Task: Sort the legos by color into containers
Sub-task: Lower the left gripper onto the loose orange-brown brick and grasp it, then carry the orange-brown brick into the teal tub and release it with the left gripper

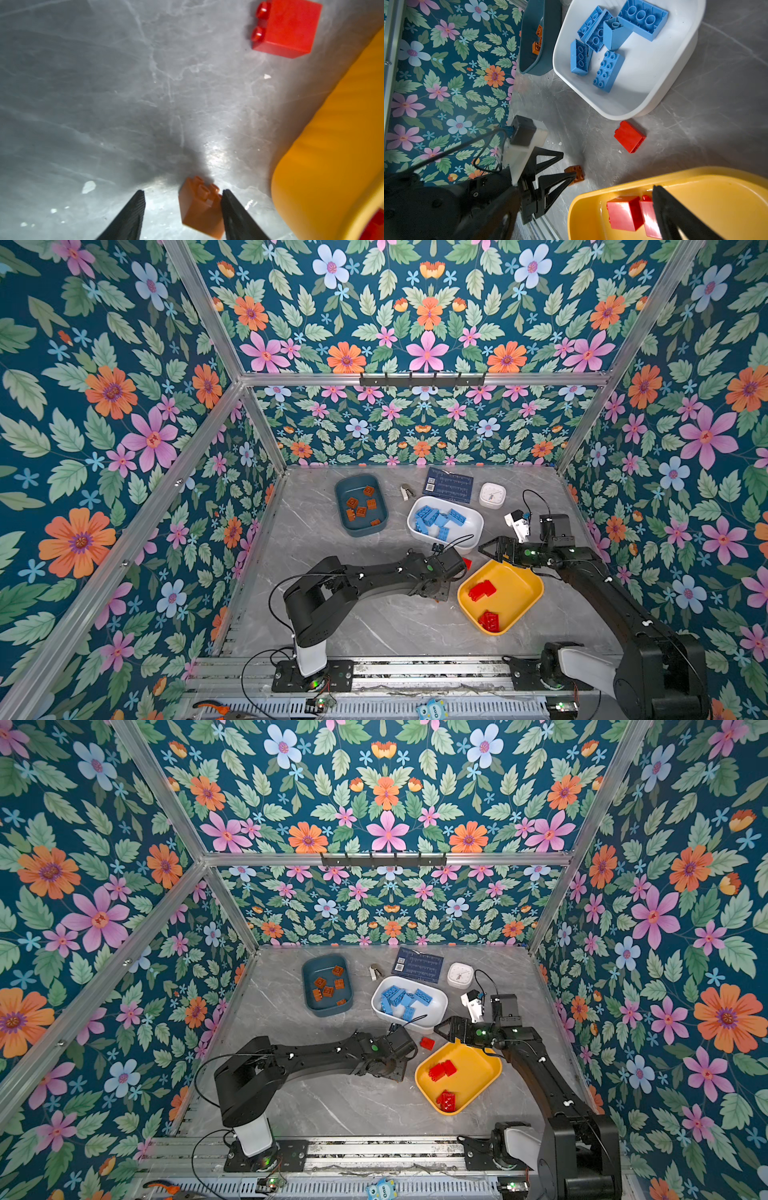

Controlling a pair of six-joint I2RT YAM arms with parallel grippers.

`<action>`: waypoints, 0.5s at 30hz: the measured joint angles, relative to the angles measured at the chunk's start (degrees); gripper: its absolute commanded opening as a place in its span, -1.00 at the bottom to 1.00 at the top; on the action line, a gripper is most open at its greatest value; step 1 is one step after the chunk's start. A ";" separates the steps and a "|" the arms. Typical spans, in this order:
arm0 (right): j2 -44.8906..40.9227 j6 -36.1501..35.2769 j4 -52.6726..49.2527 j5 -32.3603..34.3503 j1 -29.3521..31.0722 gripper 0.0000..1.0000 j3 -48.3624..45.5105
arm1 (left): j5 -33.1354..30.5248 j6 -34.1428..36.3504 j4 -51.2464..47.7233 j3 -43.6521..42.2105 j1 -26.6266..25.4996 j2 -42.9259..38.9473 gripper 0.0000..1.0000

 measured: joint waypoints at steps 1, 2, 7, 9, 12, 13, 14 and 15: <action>-0.02 0.00 0.02 0.00 0.00 0.98 -0.09 | 0.17 0.46 0.04 0.22 -0.17 0.28 0.26; -0.02 0.00 0.00 0.00 0.00 0.98 -0.11 | 0.37 1.16 0.04 0.39 -0.22 0.42 0.26; -0.13 0.00 0.02 -0.02 0.00 0.98 -0.17 | 1.40 4.17 0.07 0.68 -0.42 0.42 0.27; -0.15 0.00 0.04 -0.02 0.00 0.98 -0.22 | 2.32 4.57 0.11 0.50 -0.42 0.42 0.26; -0.15 0.00 0.13 -0.04 0.00 0.98 -0.33 | 2.49 5.57 0.04 0.35 -0.52 0.55 0.27; -0.13 0.00 0.17 -0.04 0.00 0.98 -0.33 | 2.51 5.64 0.09 0.48 -0.52 0.70 0.26; -0.13 0.00 0.24 -0.07 0.00 0.98 -0.33 | 2.51 5.68 0.07 0.79 -0.52 0.98 0.25; -0.09 0.00 0.28 -0.11 0.00 0.98 -0.33 | 2.51 5.88 0.13 1.11 -0.52 1.33 0.23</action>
